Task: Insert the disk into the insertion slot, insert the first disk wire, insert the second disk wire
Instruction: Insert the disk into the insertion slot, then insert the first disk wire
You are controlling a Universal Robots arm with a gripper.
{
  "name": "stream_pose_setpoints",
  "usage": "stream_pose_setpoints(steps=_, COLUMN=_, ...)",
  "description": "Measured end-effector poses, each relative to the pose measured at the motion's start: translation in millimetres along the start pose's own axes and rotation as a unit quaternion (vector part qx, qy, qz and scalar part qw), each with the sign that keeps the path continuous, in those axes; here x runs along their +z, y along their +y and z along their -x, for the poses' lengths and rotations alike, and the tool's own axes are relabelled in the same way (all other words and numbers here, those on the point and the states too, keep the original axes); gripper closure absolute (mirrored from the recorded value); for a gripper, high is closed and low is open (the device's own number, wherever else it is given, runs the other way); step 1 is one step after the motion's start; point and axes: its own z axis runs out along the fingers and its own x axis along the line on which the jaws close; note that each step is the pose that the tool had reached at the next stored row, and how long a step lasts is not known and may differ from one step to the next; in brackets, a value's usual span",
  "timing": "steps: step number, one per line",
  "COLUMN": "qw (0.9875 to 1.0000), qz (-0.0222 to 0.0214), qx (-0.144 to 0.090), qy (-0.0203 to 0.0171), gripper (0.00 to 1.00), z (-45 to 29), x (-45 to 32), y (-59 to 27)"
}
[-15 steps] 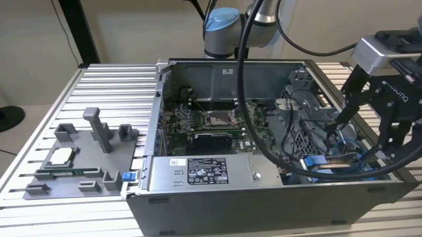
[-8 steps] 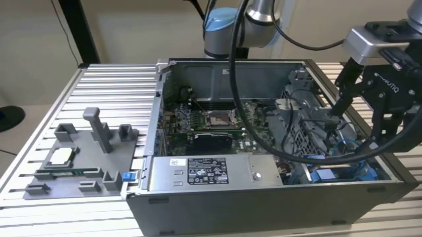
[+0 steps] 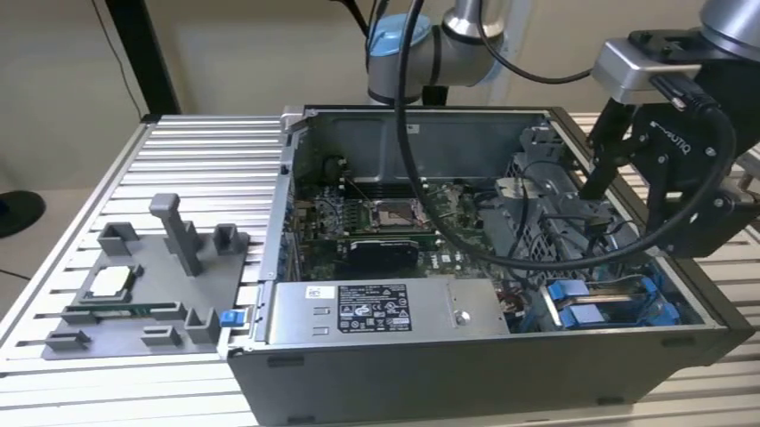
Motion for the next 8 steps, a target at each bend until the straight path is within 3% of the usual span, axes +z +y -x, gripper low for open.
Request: stream_pose_setpoints(steps=8, qw=1.0000, qz=0.0004, qx=-0.006, qy=0.0026, gripper=0.00, z=11.2, x=1.2, y=3.0)
